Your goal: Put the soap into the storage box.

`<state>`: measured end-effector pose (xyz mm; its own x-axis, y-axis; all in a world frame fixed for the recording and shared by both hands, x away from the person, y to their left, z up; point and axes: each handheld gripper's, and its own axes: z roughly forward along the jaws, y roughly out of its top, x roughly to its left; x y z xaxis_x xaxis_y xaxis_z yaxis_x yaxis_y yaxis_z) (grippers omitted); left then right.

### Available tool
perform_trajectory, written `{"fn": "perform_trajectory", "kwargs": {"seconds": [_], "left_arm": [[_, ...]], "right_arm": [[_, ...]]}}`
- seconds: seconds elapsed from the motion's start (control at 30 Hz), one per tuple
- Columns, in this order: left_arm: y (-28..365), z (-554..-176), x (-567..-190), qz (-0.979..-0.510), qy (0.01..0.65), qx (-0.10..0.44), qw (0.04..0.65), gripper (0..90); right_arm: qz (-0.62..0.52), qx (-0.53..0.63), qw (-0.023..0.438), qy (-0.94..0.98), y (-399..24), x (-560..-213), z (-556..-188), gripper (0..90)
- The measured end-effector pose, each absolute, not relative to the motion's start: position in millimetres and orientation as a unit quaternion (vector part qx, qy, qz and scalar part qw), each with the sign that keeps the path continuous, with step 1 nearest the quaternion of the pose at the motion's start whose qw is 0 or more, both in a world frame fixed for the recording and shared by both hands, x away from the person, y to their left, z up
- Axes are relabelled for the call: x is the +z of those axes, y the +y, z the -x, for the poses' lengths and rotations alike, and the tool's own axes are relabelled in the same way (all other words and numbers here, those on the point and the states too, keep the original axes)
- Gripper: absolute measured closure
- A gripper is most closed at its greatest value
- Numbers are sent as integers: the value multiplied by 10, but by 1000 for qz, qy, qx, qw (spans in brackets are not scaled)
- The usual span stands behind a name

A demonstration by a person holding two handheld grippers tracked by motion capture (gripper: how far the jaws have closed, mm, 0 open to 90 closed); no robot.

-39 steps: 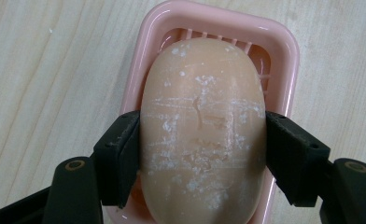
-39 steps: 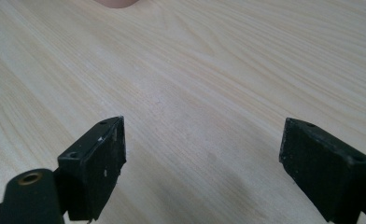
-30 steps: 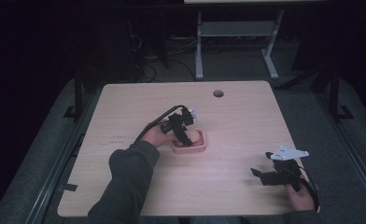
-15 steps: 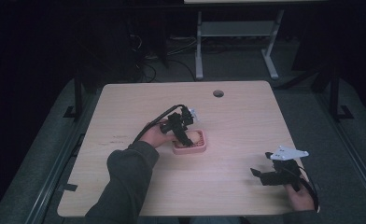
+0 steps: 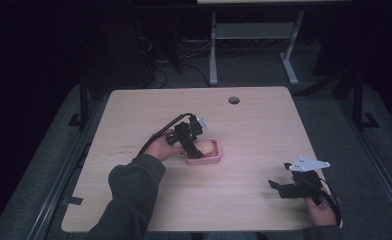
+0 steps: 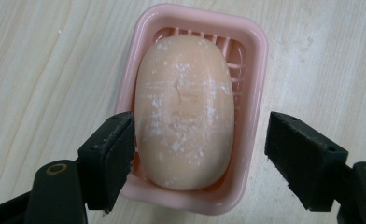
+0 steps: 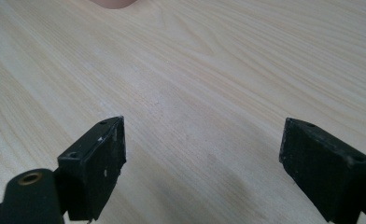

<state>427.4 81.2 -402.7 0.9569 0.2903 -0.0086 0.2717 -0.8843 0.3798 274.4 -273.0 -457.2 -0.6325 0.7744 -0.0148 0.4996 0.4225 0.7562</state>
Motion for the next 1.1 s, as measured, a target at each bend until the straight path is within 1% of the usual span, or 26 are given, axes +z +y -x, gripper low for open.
{"fn": "perform_trajectory", "kwargs": {"seconds": [0.7,1.1], "left_arm": [[1017,-4087,-3981,-965,153,26,210,240],[1211,-3960,-3978,-961,161,29,223,240]], "right_arm": [[-388,366,184,826,-2719,-4580,-2756,141],[-389,362,187,826,-2724,-4588,-2770,141]]}}
